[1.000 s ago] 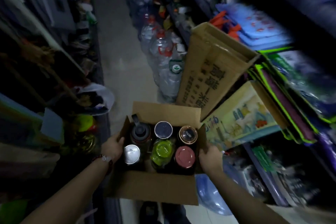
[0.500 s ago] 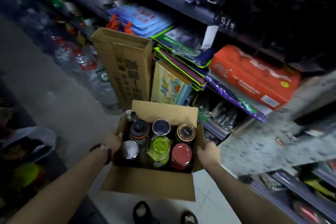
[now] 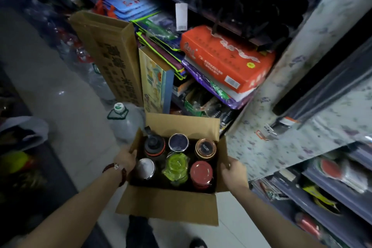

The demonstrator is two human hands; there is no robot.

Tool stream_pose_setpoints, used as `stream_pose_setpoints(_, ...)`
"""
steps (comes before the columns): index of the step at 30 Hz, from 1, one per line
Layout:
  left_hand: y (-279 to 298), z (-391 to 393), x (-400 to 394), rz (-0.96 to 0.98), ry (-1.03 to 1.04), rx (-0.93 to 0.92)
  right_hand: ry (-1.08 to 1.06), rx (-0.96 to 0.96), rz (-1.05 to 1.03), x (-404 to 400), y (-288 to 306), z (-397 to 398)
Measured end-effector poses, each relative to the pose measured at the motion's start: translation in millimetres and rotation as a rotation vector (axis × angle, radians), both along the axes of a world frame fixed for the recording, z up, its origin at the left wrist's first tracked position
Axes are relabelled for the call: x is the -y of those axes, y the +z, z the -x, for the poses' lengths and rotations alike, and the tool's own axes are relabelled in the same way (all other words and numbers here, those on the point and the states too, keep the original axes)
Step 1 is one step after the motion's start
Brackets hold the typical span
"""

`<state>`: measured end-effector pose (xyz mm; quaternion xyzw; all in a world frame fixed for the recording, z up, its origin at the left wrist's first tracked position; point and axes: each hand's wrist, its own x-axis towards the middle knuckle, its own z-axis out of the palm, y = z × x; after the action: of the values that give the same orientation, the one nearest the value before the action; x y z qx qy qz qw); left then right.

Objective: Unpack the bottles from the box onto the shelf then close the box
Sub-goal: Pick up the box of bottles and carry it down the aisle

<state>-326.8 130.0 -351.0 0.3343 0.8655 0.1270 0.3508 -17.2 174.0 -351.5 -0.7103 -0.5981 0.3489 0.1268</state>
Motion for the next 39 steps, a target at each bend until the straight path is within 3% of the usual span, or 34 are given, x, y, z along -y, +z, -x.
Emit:
stream_pose_setpoints(11, 4.8, -108.1, 104.3, -0.071, 0.091, 0.045, 0.177, 0.121, -0.002, 41.8, 6.8, -90.2)
stream_pose_setpoints(25, -23.4, -196.9, 218.3, -0.104, 0.272, 0.05, 0.252, 0.122, -0.022, 132.7, -11.5, -162.9)
stream_pose_setpoints(39, -21.8, -408.5, 291.2, -0.093, 0.49, 0.053, 0.468, 0.071, -0.004, 160.6, -22.3, -342.9)
